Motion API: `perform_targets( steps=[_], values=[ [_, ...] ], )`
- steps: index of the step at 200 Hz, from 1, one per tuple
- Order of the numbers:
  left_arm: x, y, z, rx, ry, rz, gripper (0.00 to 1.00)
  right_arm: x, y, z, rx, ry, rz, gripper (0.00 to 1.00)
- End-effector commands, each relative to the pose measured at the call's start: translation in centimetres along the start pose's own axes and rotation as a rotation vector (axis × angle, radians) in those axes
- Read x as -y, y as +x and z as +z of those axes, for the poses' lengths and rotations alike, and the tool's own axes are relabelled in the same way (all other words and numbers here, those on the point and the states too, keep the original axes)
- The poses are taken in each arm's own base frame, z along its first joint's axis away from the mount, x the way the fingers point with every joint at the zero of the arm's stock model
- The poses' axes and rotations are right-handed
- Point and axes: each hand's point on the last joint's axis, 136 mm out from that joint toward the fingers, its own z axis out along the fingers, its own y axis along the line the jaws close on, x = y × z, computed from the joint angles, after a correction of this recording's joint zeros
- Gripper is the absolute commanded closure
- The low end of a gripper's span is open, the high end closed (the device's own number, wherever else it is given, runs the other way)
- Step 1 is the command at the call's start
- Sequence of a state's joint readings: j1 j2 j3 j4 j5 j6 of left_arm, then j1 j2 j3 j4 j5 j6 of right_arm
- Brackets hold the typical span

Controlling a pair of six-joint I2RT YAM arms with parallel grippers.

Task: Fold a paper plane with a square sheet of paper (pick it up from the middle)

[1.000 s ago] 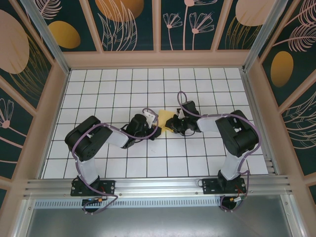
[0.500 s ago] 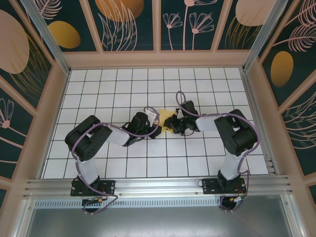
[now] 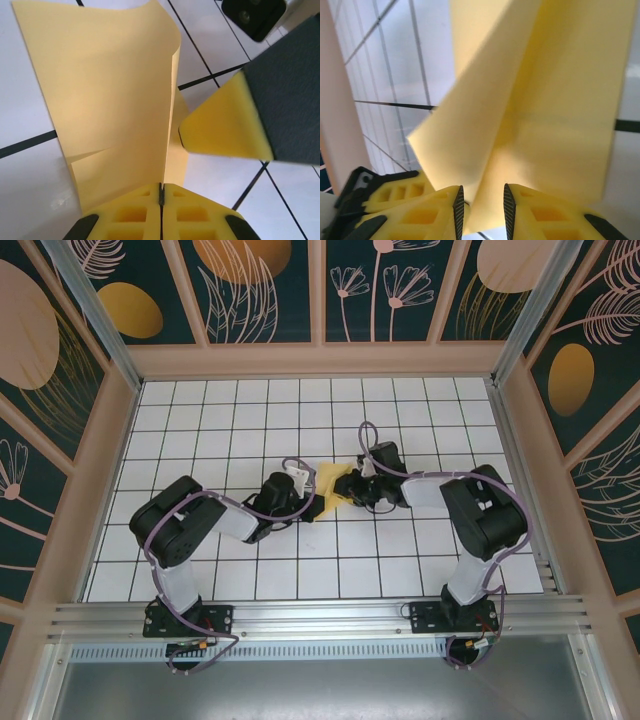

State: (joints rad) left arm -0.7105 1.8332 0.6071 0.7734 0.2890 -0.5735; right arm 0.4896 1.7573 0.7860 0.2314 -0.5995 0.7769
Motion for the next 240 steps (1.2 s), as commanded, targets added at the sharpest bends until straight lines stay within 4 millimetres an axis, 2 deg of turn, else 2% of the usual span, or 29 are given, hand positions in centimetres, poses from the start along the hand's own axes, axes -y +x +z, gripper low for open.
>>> perform_targets(
  steps=[1, 48, 109, 197, 240],
  values=[
    [1.7, -1.6, -0.9, 0.064, 0.076, -0.048, 0.93, -2.6, -0.9, -1.0, 0.035, -0.091, -0.099, 0.7],
    [1.2, -1.3, -1.1, 0.094, 0.086, -0.151, 0.95, -1.3, -1.0, -0.1, 0.019, -0.068, -0.061, 0.71],
    [0.5, -0.8, -1.1, 0.098, 0.072, -0.199, 0.95, -0.4, -1.1, 0.9, -0.002, -0.056, -0.046, 0.7],
    [-1.1, 0.2, -0.9, 0.089, 0.014, -0.252, 0.94, 0.8, -0.8, 1.6, -0.023, -0.027, -0.05, 0.55],
    [-1.4, 0.2, -0.9, 0.09, 0.005, -0.264, 0.94, 2.7, -0.7, 2.0, -0.031, 0.062, -0.026, 0.53]
  ],
)
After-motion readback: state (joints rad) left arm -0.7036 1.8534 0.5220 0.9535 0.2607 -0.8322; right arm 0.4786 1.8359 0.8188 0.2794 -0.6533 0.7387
